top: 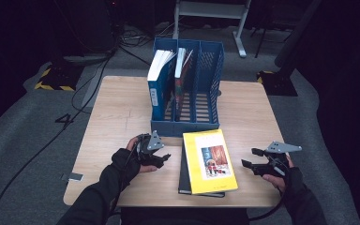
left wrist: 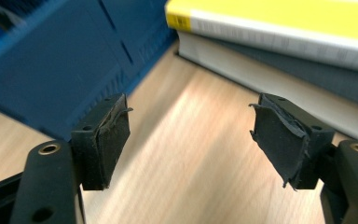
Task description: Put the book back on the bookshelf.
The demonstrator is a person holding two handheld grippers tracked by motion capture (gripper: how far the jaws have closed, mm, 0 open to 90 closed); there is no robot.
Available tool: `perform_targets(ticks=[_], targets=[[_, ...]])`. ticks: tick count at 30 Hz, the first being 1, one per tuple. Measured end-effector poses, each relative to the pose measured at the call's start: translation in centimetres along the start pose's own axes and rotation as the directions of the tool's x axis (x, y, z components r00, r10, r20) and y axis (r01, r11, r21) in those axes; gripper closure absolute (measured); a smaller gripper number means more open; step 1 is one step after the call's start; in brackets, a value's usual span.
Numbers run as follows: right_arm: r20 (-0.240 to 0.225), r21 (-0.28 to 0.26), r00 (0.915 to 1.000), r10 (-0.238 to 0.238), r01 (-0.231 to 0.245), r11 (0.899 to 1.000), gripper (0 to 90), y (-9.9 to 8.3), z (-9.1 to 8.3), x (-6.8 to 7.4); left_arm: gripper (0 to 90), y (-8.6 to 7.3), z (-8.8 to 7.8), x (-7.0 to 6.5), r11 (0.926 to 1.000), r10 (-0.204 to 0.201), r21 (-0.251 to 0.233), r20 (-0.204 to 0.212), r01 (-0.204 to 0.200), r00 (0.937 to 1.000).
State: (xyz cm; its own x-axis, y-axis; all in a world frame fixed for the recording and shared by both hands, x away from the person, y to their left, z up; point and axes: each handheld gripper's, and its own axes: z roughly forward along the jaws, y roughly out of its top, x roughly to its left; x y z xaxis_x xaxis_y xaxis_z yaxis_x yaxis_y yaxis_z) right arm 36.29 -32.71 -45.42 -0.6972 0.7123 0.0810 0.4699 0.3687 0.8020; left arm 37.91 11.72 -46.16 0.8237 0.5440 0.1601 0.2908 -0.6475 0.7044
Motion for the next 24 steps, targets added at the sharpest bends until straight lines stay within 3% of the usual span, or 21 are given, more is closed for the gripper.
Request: perform_targets(ticks=[9,12,14,21,24], targets=[[-0.048,0.002,0.9985,-0.024,0.024,1.000,27.9,1.2,0.0,1.6,25.6,-2.1,0.2,-1.6,0.9987,0.004,0.050,0.049,-0.006,0.9988],[-0.070,0.009,0.9969,-0.036,0.037,0.999,27.9,1.4,0.1,2.2,25.3,-2.8,0.1,-1.9,0.9986,-0.027,0.048,0.085,0.023,0.9960],[-0.086,0.015,0.9952,-0.048,0.049,0.999,28.0,1.6,0.2,2.8,25.1,-3.2,0.0,-2.2,0.9985,-0.023,0.051,0.107,0.017,0.9940],[-0.132,0.044,0.9877,-0.083,0.090,0.995,28.3,2.0,0.8,4.1,25.1,-3.7,0.5,-2.9,0.9977,-0.002,0.067,0.130,-0.007,0.9915],[-0.154,0.069,0.9833,-0.096,0.108,0.992,28.3,2.1,1.2,4.5,24.9,-3.8,0.6,-2.9,0.9984,-0.018,0.056,0.141,0.010,0.9898]])
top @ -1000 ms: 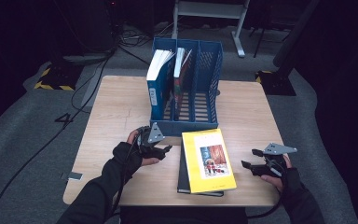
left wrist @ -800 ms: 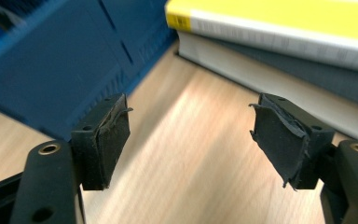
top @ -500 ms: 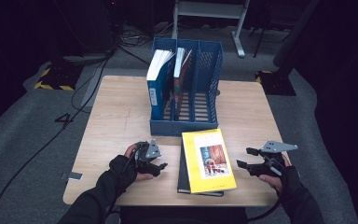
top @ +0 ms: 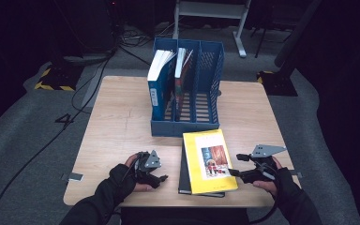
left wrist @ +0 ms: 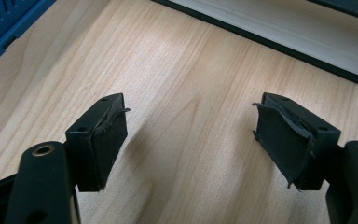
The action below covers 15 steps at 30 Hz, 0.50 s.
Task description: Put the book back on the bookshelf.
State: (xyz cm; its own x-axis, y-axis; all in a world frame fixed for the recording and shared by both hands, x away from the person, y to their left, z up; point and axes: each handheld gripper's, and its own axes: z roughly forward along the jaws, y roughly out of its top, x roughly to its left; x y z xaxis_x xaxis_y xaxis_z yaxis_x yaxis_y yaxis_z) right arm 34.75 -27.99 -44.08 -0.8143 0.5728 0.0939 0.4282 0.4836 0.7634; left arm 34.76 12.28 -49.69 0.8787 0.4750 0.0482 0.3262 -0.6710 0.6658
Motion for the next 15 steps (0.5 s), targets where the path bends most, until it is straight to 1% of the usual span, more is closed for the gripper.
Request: perform_targets(ticks=[3,5,7,9,15], targets=[[-0.028,0.031,0.9996,-0.005,0.006,1.000,27.9,0.1,0.5,0.3,24.2,-0.2,0.2,0.2,0.9998,-0.015,-0.012,0.016,0.015,0.9998],[-0.053,0.060,0.9985,-0.013,0.016,0.998,26.6,0.0,1.0,0.3,20.4,-0.3,0.3,0.4,0.9994,-0.030,-0.019,0.020,0.030,0.9994],[-0.064,0.079,0.9978,-0.012,0.017,0.997,25.4,0.0,1.4,0.3,17.7,-0.5,0.5,0.7,0.9982,-0.050,-0.030,0.038,0.051,0.9980],[-0.065,0.087,0.9979,-0.003,0.009,0.996,24.6,0.0,1.6,0.3,16.7,-0.5,0.5,0.8,0.9983,-0.047,-0.031,0.039,0.049,0.9981],[-0.114,0.129,0.9930,0.033,-0.018,0.991,20.6,0.4,2.3,-0.4,15.6,-0.4,0.7,0.8,0.9985,-0.042,-0.033,0.048,0.043,0.9980]])
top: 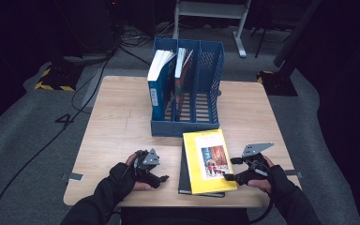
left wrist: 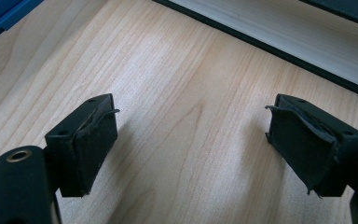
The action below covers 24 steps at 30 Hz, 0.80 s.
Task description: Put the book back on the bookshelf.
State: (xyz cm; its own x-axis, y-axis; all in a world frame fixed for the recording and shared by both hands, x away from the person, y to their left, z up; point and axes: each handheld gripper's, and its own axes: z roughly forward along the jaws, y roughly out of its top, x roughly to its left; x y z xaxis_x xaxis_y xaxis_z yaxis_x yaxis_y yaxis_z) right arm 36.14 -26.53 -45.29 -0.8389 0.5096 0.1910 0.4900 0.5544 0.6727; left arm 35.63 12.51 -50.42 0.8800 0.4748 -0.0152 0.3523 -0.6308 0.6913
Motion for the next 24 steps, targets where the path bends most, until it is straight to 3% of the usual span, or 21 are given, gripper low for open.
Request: perform_targets(ticks=[10,21,24], targets=[[-0.032,0.038,0.9995,-0.001,0.002,0.999,18.0,0.6,0.5,-0.3,14.5,0.3,0.3,0.2,0.9999,0.017,0.001,0.022,-0.017,0.9996],[0.000,0.017,0.9991,-0.042,0.042,0.999,23.7,1.0,-0.2,0.1,14.3,0.4,0.4,0.2,0.9997,0.024,0.003,0.028,-0.024,0.9993],[0.015,0.016,0.9970,-0.075,0.075,0.997,25.2,1.1,-0.4,0.1,14.3,0.5,0.4,0.3,0.9997,0.026,0.003,0.028,-0.026,0.9993]])
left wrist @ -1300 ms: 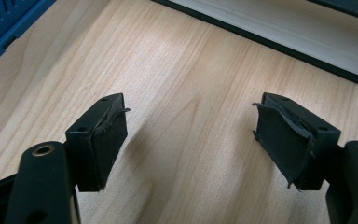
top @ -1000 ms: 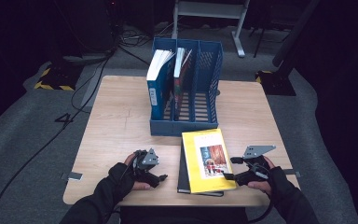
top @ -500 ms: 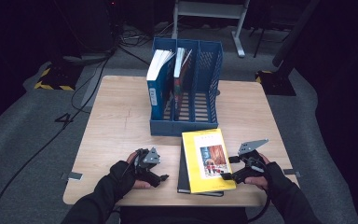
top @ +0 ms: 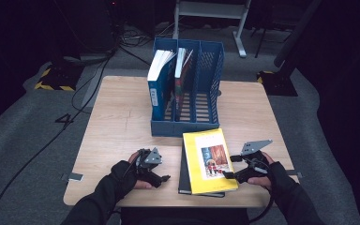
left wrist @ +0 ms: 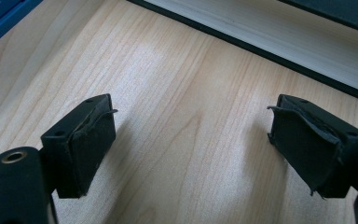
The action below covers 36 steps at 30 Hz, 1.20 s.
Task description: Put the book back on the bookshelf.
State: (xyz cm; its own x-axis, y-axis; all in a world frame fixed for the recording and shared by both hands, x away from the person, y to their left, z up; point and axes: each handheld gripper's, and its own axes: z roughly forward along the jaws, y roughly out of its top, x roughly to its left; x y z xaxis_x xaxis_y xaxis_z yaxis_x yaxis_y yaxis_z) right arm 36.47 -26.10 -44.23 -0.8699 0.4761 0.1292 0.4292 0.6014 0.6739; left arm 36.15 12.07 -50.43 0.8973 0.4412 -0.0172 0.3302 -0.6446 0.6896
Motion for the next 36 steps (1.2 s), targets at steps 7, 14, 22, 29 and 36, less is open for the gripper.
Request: perform_targets(ticks=[7,14,22,29,36], targets=[[0.009,-0.038,0.9997,-0.022,0.022,0.999,28.4,0.9,0.1,-0.6,14.3,0.0,0.0,0.0,1.0000,0.001,0.001,-0.002,-0.001,1.0000],[-0.014,-0.043,0.9999,0.000,-0.001,0.999,37.1,1.7,1.5,-0.9,14.3,0.0,0.0,0.0,1.0000,0.001,0.001,-0.001,-0.001,1.0000],[-0.091,-0.098,0.9948,0.046,-0.055,0.994,57.6,1.8,2.0,-1.8,13.5,0.1,0.1,0.1,1.0000,-0.002,0.003,0.001,0.002,1.0000],[-0.102,-0.136,0.9941,0.035,-0.049,0.989,65.8,1.9,2.5,-1.5,12.9,0.3,0.3,0.3,1.0000,-0.005,0.005,-0.004,0.005,1.0000],[-0.117,-0.148,0.9927,0.029,-0.046,0.988,68.5,2.0,2.9,-1.3,15.6,0.9,0.8,0.9,0.9993,-0.037,-0.004,-0.039,0.037,0.9985]])
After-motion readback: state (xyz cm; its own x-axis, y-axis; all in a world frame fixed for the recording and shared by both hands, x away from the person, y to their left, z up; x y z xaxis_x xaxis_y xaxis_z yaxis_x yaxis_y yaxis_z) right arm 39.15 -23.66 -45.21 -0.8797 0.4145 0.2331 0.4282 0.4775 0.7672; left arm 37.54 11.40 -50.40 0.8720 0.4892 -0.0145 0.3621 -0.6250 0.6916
